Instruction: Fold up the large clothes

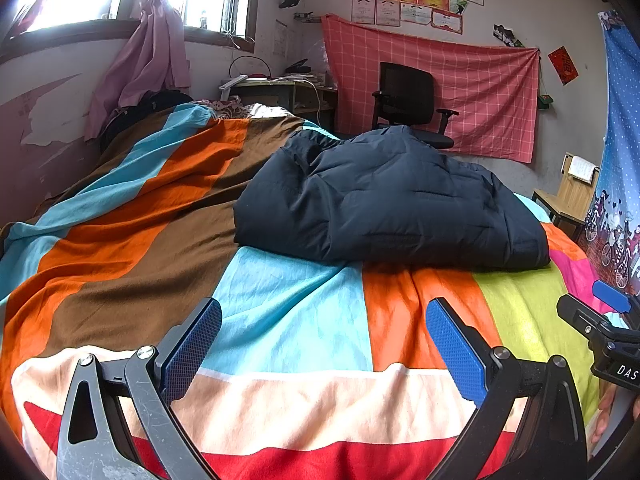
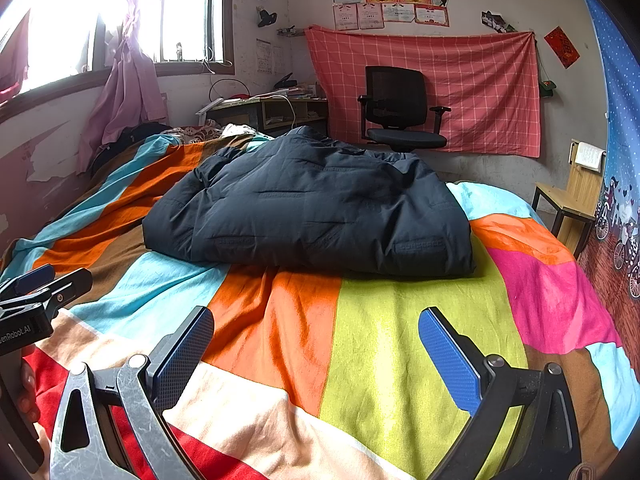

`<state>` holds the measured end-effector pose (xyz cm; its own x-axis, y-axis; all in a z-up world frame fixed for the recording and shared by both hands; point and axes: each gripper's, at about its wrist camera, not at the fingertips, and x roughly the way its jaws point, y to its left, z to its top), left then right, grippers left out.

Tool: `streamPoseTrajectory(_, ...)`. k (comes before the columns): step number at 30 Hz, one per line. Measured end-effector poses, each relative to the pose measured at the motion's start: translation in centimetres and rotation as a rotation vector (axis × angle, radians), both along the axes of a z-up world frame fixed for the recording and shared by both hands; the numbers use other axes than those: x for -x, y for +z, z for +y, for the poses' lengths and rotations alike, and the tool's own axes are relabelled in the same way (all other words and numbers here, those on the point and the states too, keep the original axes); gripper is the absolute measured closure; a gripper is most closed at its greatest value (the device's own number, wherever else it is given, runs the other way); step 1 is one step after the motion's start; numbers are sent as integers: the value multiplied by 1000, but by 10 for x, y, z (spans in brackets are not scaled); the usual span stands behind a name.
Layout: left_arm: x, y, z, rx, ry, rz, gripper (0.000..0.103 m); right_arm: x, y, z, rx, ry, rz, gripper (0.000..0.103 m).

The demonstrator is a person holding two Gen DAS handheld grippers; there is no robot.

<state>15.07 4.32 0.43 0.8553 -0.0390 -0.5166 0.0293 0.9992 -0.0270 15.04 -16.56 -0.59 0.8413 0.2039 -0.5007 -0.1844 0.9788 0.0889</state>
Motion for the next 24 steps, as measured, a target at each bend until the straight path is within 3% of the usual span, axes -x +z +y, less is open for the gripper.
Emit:
streamPoseTrajectory(10,2,-2,-6,16,-20,23,3,0,0,0,1,0,0,0)
streamPoseTrajectory(24,6,2,-20,-45,-24,-7,3,0,0,1,2,0,0,0)
